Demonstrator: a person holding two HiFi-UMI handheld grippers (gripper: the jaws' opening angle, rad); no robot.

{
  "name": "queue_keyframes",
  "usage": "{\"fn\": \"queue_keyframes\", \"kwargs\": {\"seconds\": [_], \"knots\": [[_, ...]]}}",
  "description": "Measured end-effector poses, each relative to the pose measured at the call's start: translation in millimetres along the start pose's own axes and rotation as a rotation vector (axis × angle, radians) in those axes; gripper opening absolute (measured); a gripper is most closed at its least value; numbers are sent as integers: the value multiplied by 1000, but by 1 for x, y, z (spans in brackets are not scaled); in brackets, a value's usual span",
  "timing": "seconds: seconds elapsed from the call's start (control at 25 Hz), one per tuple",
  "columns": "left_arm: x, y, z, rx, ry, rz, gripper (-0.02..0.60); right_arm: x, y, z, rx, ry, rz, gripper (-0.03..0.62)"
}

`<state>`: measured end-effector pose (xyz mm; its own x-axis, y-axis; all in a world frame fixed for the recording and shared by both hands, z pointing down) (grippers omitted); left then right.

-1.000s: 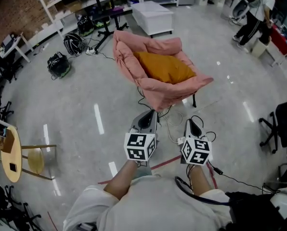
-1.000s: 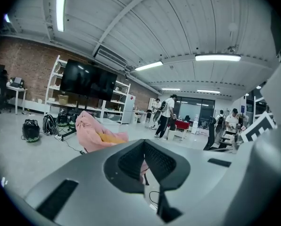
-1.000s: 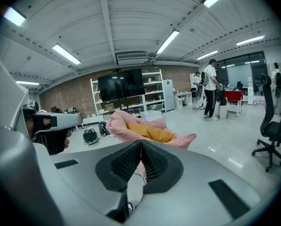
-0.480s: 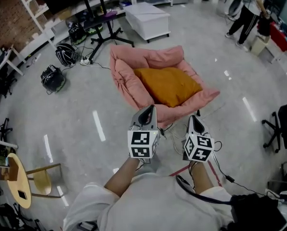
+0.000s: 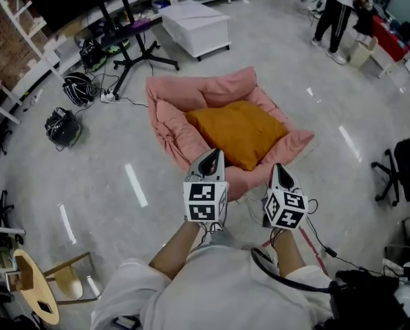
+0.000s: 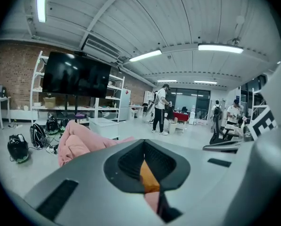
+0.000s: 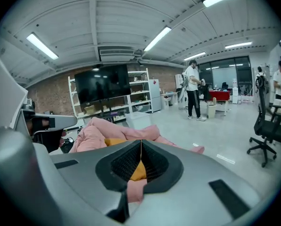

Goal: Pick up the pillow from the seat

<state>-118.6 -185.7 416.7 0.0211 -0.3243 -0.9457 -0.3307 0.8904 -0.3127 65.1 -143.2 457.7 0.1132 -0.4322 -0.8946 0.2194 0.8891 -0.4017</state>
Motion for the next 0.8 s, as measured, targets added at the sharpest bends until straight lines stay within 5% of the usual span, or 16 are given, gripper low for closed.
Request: {"fn": "queue_keyframes", "kwargs": {"seconds": [0.4, 0.8], "knots": [[7, -45, 14, -67, 18, -37, 8, 9, -15, 38, -87, -48, -5, 29], [21, -101, 2, 5, 25, -68, 8, 37, -77, 63, -9, -37, -12, 29]]}}
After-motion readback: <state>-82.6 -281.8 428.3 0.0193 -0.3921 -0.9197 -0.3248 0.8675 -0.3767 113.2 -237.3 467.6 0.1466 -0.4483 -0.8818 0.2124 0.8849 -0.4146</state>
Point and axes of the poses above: the fingertips, and each gripper's own axes: y backward along the fingers, z to its right, x out of its top, the point moved 2 cm from there along y, backward along the fingers, and after that the axes turned 7 degrees about x, right-handed, at the moved point
